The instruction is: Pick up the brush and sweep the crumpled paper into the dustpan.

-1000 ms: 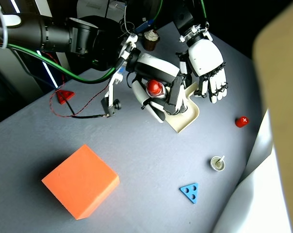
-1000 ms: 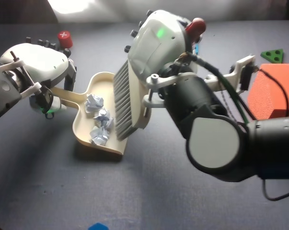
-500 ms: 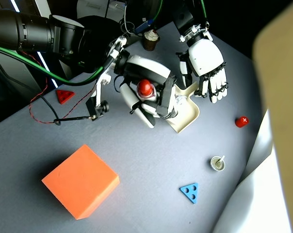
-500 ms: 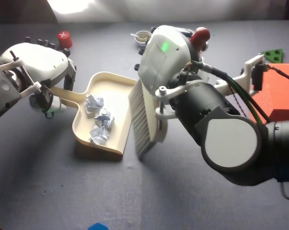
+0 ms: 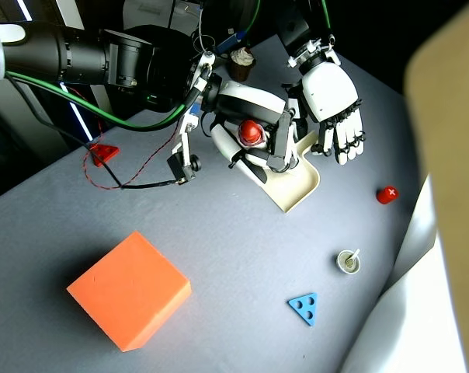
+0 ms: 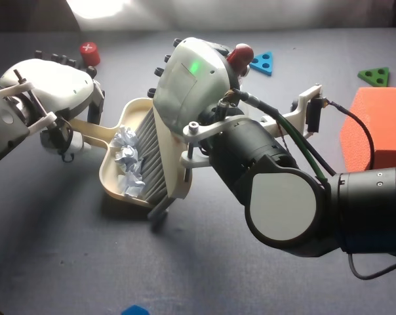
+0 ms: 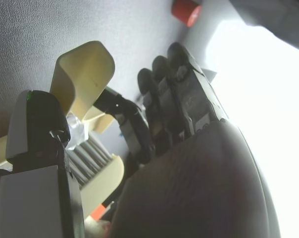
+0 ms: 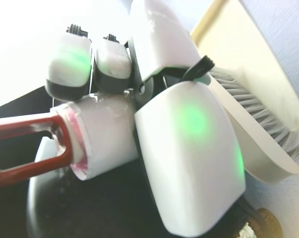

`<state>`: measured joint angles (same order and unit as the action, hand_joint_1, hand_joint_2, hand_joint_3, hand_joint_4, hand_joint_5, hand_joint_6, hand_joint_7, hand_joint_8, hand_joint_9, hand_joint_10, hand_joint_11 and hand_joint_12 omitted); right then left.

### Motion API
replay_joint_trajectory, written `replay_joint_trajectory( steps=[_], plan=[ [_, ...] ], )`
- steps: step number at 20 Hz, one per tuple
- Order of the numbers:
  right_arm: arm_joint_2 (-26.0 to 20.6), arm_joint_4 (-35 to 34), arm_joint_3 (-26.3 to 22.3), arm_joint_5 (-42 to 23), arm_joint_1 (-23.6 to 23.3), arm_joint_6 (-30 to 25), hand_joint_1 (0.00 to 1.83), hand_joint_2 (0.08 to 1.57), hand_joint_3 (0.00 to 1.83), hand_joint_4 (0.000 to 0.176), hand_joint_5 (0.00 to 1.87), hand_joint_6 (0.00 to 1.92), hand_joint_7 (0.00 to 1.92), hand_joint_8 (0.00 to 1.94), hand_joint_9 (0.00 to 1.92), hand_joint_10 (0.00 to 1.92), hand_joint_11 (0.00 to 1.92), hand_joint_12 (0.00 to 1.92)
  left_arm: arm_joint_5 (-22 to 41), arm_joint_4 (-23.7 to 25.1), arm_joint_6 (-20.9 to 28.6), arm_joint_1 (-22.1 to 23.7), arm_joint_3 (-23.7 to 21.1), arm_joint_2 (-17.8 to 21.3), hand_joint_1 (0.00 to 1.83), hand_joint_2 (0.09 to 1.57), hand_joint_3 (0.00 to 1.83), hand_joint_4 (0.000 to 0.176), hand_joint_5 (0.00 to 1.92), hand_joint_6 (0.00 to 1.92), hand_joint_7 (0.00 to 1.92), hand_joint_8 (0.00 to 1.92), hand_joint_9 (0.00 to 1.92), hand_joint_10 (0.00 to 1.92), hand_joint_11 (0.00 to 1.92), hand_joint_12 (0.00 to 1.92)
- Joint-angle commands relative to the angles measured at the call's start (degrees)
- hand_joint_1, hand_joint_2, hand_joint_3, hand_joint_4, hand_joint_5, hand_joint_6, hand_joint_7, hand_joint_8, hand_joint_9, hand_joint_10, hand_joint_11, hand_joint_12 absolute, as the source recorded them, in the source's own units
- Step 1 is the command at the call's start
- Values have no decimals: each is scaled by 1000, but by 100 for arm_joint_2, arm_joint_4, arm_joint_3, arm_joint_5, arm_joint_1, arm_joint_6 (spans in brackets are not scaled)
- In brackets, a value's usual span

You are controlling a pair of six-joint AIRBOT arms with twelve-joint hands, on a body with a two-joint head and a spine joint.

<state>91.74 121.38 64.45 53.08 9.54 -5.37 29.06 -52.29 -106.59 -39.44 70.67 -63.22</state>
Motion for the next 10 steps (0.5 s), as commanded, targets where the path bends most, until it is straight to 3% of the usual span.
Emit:
replay_joint_trajectory(
  steps=[1, 10],
  plan=[
    [-65, 563, -34, 416, -53, 64, 1545, 1188, 0, 130, 923, 1921, 1051, 1941, 1306, 1921, 1383, 1921, 501, 182, -23, 70, 18, 43, 1080, 1151, 2, 0, 917, 1078, 425, 2, 360, 2, 342, 7],
    [-776, 1040, -493, 441, -2, 112, 1534, 1204, 3, 99, 900, 1921, 1036, 1941, 1301, 1921, 1370, 1921, 513, 161, -22, 88, 30, 55, 1100, 1140, 0, 0, 940, 1040, 442, 2, 368, 2, 351, 11]
  ],
)
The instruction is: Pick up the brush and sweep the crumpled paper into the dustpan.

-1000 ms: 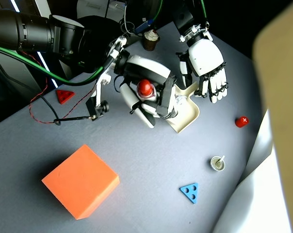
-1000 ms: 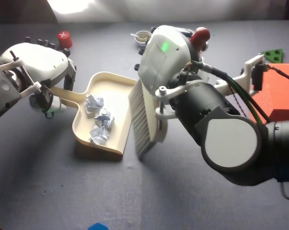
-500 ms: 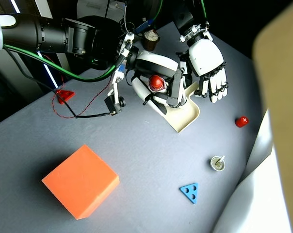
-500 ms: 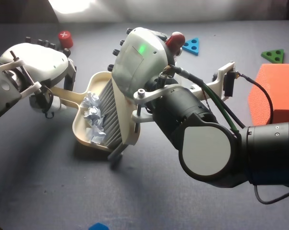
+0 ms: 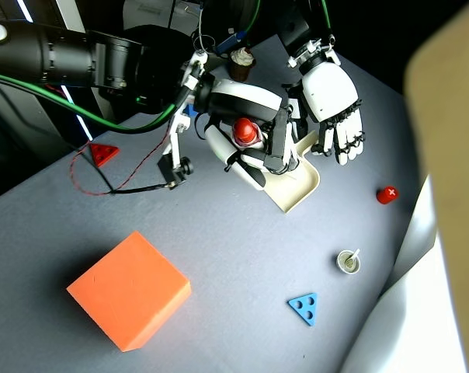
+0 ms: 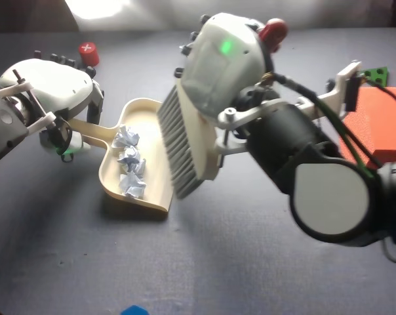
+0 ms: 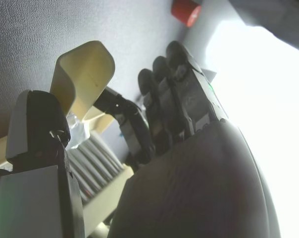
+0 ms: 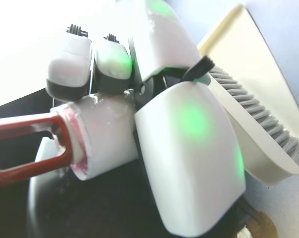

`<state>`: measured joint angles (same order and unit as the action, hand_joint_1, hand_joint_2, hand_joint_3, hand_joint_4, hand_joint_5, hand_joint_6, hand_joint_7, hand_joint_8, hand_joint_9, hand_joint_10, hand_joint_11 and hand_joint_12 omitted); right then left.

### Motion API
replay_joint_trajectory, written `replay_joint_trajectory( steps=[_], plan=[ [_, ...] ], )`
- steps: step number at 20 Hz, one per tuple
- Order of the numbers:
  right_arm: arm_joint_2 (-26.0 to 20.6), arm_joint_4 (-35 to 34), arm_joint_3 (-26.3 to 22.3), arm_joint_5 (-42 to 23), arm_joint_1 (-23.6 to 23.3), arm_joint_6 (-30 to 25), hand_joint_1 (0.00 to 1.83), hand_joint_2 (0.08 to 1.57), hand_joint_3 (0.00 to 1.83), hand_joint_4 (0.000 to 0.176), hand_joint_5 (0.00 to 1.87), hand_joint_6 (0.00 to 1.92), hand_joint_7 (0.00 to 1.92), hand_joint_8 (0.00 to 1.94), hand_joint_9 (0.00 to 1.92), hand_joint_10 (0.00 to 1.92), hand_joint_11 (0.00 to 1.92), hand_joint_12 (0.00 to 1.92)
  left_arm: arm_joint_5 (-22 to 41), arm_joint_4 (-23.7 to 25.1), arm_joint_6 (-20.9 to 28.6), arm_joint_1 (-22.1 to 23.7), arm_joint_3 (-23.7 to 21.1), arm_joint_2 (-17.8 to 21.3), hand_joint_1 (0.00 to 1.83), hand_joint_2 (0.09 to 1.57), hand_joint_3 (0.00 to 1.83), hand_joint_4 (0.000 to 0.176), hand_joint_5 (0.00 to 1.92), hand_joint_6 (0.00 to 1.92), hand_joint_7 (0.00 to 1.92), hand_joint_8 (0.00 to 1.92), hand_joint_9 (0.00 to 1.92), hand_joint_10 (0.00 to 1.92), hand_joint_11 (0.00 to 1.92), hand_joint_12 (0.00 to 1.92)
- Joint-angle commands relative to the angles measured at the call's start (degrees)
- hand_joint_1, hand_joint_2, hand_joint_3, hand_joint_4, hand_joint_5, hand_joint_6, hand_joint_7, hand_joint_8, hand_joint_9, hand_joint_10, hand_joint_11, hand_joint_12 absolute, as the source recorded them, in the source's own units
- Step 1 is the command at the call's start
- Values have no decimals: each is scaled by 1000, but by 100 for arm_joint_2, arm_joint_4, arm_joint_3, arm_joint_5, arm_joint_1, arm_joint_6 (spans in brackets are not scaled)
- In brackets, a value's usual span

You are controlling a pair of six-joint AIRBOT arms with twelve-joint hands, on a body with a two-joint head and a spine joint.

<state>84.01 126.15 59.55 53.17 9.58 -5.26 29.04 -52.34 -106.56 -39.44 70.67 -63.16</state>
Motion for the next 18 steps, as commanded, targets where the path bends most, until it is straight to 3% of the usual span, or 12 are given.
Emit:
replay_joint_trajectory(
  steps=[1, 4, 7, 10, 11, 15, 16, 17, 18],
  plan=[
    [-109, 562, -80, 483, -7, 119, 1531, 1201, 1, 95, 915, 1921, 1045, 1941, 1307, 1921, 1384, 1921, 514, 166, -24, 87, 29, 55, 1099, 1140, 0, 0, 940, 1040, 442, 1, 371, 3, 357, 13],
    [-566, 497, -467, 522, 6, 176, 1531, 1199, 0, 92, 904, 1921, 1060, 1941, 1307, 1921, 1371, 1921, 512, 166, -25, 87, 20, 81, 1104, 1146, 1, 0, 925, 1061, 437, 1, 378, 2, 337, 4],
    [-1110, 303, -1147, 595, 179, 243, 1543, 1198, 0, 92, 916, 1921, 1045, 1941, 1305, 1921, 1385, 1921, 515, 166, -24, 98, 16, 98, 1092, 1143, 0, 0, 936, 1048, 438, 4, 384, 4, 365, 16],
    [-1336, 296, -1590, 683, 184, 381, 1538, 1195, 0, 93, 907, 1921, 1060, 1941, 1310, 1921, 1379, 1921, 515, 165, -24, 101, 10, 99, 1096, 1132, 0, 0, 957, 1013, 443, 2, 388, 3, 375, 20],
    [-1395, 263, -1704, 726, 184, 465, 1529, 1202, 2, 83, 907, 1921, 1044, 1941, 1309, 1921, 1386, 1921, 516, 165, -24, 101, 8, 101, 1111, 1118, 0, 0, 983, 970, 442, 3, 394, 2, 383, 23],
    [-1521, 44, -2139, 886, 209, 823, 1530, 1194, 0, 79, 914, 1921, 1063, 1941, 1307, 1921, 1388, 1921, 519, 165, -24, 101, 4, 105, 1096, 1136, 3, 0, 942, 1036, 420, 9, 388, 8, 379, 21],
    [-1530, 36, -2221, 931, 230, 921, 1540, 1189, 0, 83, 889, 1921, 1059, 1941, 1305, 1921, 1384, 1921, 520, 165, -24, 101, 2, 109, 1050, 1160, 6, 7, 889, 1117, 405, 3, 366, 4, 357, 11],
    [-1530, 36, -2272, 961, 234, 987, 1544, 1184, 0, 84, 897, 1921, 1062, 1941, 1310, 1921, 1377, 1921, 521, 163, -24, 101, 1, 112, 1028, 1165, 3, 50, 876, 1139, 409, 3, 359, 2, 351, 9],
    [-1530, 36, -2301, 992, 234, 1063, 1544, 1193, 1, 82, 907, 1921, 1061, 1941, 1314, 1921, 1384, 1921, 523, 161, -24, 101, 1, 112, 1018, 1110, 0, 2, 780, 442, 391, 7, 334, 3, 329, 2]
  ],
)
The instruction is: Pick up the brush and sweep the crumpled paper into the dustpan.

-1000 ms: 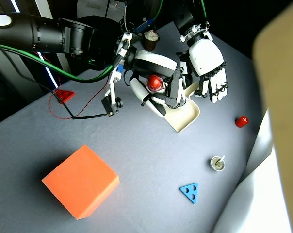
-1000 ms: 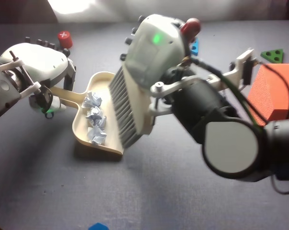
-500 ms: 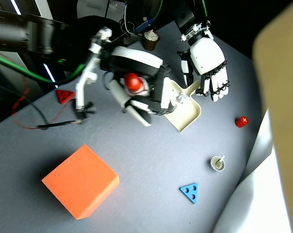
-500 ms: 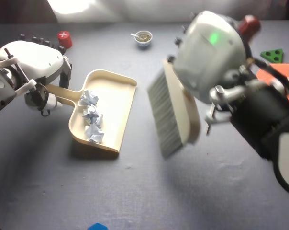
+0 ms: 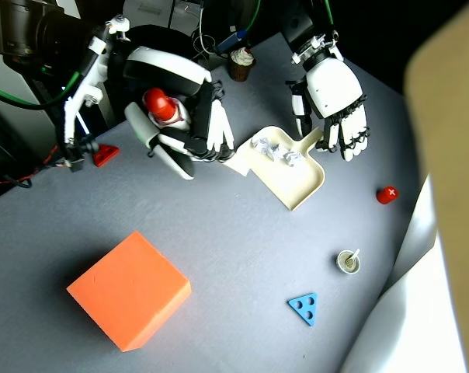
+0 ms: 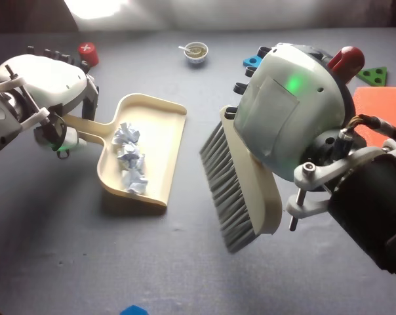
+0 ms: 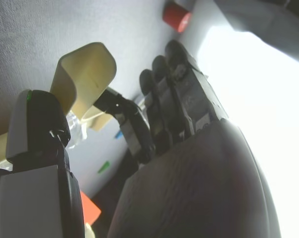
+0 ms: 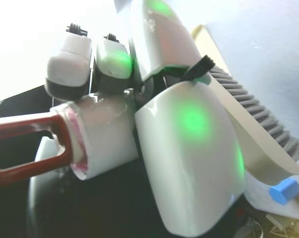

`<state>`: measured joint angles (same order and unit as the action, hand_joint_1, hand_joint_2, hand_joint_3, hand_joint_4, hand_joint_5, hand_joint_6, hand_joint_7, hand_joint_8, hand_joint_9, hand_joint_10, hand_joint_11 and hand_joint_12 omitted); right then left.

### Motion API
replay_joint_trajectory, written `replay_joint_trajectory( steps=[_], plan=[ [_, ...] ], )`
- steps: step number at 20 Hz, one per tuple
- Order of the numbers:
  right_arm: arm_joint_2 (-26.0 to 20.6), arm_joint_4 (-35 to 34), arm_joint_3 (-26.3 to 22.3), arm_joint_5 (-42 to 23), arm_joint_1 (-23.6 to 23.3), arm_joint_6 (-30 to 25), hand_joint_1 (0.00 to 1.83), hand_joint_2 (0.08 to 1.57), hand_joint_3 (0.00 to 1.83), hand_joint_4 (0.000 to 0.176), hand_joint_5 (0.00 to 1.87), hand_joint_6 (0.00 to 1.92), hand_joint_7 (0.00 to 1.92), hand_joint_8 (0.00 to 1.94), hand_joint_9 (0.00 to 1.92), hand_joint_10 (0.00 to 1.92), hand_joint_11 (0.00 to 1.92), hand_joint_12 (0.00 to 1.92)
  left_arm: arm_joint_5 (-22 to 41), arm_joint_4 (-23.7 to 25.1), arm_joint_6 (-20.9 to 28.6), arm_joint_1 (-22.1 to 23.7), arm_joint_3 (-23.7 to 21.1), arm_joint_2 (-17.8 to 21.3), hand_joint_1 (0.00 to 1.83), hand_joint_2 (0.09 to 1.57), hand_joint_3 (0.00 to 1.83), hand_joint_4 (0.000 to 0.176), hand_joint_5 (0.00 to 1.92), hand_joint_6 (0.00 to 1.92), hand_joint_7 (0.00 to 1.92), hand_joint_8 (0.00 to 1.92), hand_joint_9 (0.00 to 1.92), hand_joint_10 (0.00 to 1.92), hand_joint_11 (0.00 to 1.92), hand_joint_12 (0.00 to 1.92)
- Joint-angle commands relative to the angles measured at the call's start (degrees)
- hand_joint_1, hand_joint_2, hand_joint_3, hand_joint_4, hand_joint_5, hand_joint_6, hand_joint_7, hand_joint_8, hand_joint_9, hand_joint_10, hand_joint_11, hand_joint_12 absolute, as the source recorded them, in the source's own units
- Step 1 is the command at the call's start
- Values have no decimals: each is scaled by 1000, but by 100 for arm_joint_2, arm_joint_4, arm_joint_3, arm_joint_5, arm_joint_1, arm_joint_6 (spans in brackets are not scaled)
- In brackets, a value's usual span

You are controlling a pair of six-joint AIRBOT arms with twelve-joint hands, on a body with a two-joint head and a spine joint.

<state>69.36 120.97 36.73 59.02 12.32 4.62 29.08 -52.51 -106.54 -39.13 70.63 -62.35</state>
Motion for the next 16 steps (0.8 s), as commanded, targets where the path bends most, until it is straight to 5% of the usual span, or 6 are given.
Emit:
replay_joint_trajectory(
  steps=[1, 5, 7, 9, 13, 16],
  plan=[
    [-66, 552, -53, 461, -39, 165, 1542, 1193, 1, 83, 914, 1921, 1068, 1941, 1314, 1921, 1378, 1921, 519, 178, -26, 70, 3, 32, 975, 1090, 0, 19, 768, 142, 370, 4, 307, 3, 300, 3],
    [-119, 552, -159, 512, -39, 315, 1497, 1187, 0, 100, 911, 1921, 1060, 1941, 1304, 1921, 1375, 1921, 532, 162, -26, 69, -13, 35, 922, 991, 0, 82, 593, 0, 322, 0, 304, 3, 319, 14],
    [-187, 552, -183, 543, -22, 378, 1393, 1136, 0, 8, 863, 1921, 1029, 1941, 1250, 1921, 1356, 1921, 539, 161, -26, 70, -24, 34, 935, 967, 0, 87, 559, 1, 290, 0, 301, 1, 325, 16],
    [-262, 552, -224, 571, 9, 450, 1182, 1095, 0, 0, 1022, 925, 1020, 1941, 1193, 1921, 1295, 1921, 574, 152, -26, 84, -39, 34, 925, 964, 0, 98, 552, 0, 277, 0, 293, 0, 324, 15],
    [-373, 552, -356, 574, 72, 535, 1191, 1037, 0, 0, 1152, 680, 963, 1941, 1068, 1921, 1174, 1921, 374, 240, -27, 345, -65, 146, 942, 956, 0, 90, 584, 11, 292, 5, 300, 3, 339, 21],
    [-436, 513, -500, 573, 96, 596, 1088, 904, 0, 0, 804, 1701, 636, 1941, 648, 1921, 675, 1921, 20, 274, -27, 715, -160, 315, 911, 974, 2, 89, 598, 10, 278, 3, 277, 0, 311, 8]
  ],
)
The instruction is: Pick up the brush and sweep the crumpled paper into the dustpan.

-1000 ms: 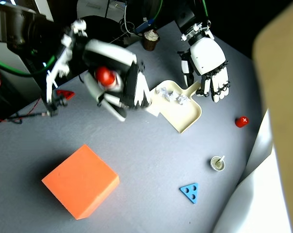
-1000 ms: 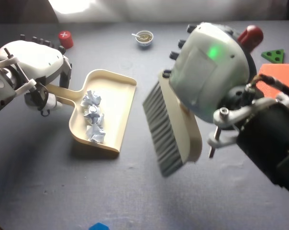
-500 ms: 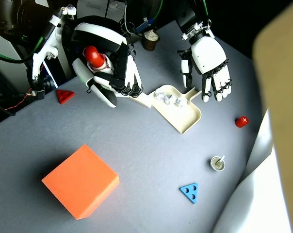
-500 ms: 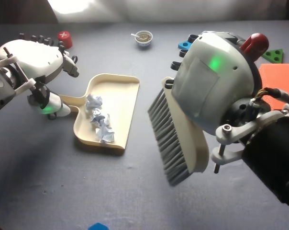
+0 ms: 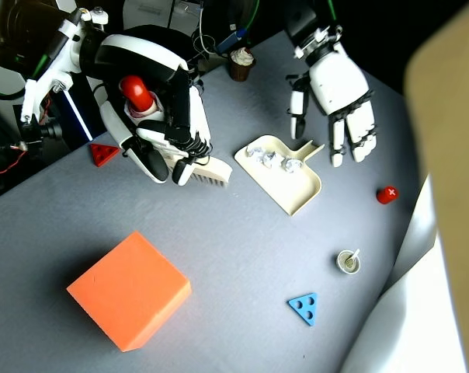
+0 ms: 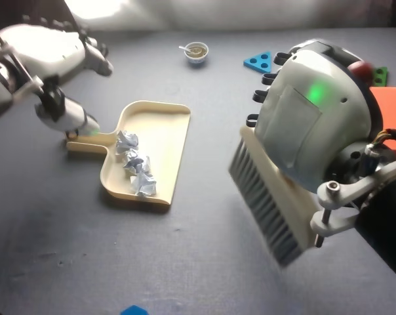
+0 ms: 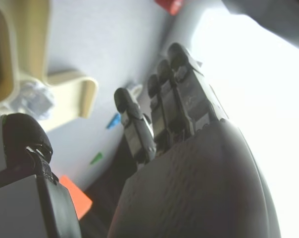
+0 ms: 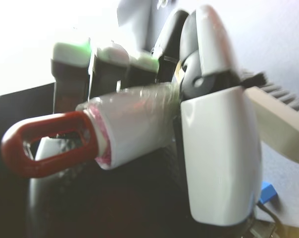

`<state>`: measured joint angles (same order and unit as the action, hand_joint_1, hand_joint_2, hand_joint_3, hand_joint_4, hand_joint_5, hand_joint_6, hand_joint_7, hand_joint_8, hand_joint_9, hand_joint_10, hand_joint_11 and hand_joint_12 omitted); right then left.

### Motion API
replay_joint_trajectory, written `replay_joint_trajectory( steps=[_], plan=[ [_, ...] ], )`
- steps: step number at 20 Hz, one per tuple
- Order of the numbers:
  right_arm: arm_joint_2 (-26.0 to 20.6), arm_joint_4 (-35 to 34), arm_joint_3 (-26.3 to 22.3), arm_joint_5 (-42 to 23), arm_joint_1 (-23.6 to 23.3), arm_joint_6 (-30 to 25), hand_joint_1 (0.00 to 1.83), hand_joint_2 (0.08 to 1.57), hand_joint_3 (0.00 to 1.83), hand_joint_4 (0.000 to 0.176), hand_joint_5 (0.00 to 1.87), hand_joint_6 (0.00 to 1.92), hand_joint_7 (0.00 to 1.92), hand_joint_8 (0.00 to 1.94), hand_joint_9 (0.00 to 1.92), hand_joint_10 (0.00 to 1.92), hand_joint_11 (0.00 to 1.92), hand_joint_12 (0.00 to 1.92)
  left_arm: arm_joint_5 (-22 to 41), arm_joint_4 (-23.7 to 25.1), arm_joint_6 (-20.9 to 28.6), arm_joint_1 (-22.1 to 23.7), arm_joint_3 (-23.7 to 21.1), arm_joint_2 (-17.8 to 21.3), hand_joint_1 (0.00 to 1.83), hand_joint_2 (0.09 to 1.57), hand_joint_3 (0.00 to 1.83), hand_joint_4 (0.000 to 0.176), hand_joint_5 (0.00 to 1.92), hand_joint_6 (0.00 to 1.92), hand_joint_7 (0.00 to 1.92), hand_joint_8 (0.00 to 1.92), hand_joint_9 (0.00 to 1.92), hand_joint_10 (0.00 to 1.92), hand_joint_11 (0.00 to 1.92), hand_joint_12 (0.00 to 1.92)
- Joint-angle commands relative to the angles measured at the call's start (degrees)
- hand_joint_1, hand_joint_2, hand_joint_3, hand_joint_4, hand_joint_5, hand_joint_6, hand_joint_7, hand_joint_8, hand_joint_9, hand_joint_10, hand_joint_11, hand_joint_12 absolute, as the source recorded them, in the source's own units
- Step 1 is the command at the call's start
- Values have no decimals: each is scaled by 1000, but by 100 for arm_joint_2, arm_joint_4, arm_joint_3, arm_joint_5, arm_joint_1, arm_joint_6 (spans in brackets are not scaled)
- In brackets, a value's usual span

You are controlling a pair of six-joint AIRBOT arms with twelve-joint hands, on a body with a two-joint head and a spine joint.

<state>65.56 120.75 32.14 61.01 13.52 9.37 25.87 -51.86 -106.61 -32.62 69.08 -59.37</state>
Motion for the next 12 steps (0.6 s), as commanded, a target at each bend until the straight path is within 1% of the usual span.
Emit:
replay_joint_trajectory(
  steps=[1, 2, 3, 4, 5, 6, 7, 8, 9, 10, 11, 12],
  plan=[
    [-56, 459, -69, 374, -24, 177, 1056, 888, 0, 0, 766, 1871, 527, 1941, 528, 1921, 520, 1921, 285, 224, -21, 162, -60, 77, 904, 973, 1, 98, 604, 11, 288, 7, 280, 2, 304, 5],
    [-56, 259, -128, 375, -25, 271, 1021, 878, 0, 50, 679, 1755, 439, 1941, 411, 1921, 344, 1921, 232, 234, -32, 325, -183, 183, 884, 985, 6, 106, 602, 8, 297, 9, 286, 3, 288, 1],
    [-82, 146, -166, 378, -25, 288, 931, 883, 0, 45, 591, 1152, 368, 1628, 283, 1776, 162, 1897, 234, 209, -32, 392, -247, 225, 870, 993, 7, 112, 599, 3, 282, 2, 272, 0, 280, 0],
    [-132, -28, -223, 434, -28, 287, 931, 883, 0, 45, 591, 1152, 368, 1628, 283, 1776, 162, 1897, 259, 162, -32, 456, -318, 263, 870, 993, 7, 112, 599, 3, 282, 2, 272, 0, 280, 0],
    [-168, -311, -311, 560, -114, 216, 893, 895, 1, 30, 646, 782, 410, 1240, 269, 1582, 109, 1822, 238, 144, -32, 530, -377, 302, 861, 999, 9, 115, 597, 2, 283, 3, 271, 1, 269, 0],
    [-217, -660, -404, 675, -236, 78, 859, 837, 0, 14, 658, 162, 587, 295, 415, 752, 71, 1418, 144, 162, -34, 598, -424, 348, 870, 993, 4, 113, 610, 6, 280, 1, 268, 1, 274, 3],
    [-265, -883, -490, 772, -315, 9, 859, 837, 0, 14, 658, 162, 587, 295, 415, 752, 71, 1418, 28, 203, -34, 660, -463, 391, 870, 993, 4, 113, 610, 6, 280, 1, 268, 1, 274, 3],
    [-304, -963, -585, 896, -343, -69, 783, 858, 0, 30, 616, 46, 614, 97, 470, 473, 80, 1248, -15, 221, -34, 702, -510, 429, 903, 993, 3, 93, 617, 8, 286, 3, 270, 2, 270, 2],
    [-355, -965, -678, 913, -350, -101, 764, 865, 0, 33, 613, 9, 636, 19, 534, 295, 80, 1216, -4, 235, -34, 714, -594, 486, 911, 993, 2, 89, 619, 7, 287, 3, 271, 2, 269, 1],
    [-375, -960, -722, 913, -350, -101, 764, 865, 0, 33, 613, 9, 636, 19, 534, 295, 80, 1216, 46, 215, -34, 713, -647, 510, 911, 993, 2, 89, 619, 7, 287, 3, 271, 2, 269, 1],
    [-398, -960, -768, 904, -350, -102, 742, 833, 0, 13, 505, 12, 578, 14, 563, 118, 154, 947, 85, 204, -34, 714, -703, 530, 899, 995, 3, 93, 610, 3, 278, 0, 261, 0, 265, 0],
    [-410, -959, -783, 892, -350, -128, 742, 833, 0, 13, 505, 12, 578, 14, 563, 118, 154, 947, 15, 191, -33, 715, -726, 546, 899, 995, 3, 93, 610, 3, 278, 0, 261, 0, 265, 0]
  ],
)
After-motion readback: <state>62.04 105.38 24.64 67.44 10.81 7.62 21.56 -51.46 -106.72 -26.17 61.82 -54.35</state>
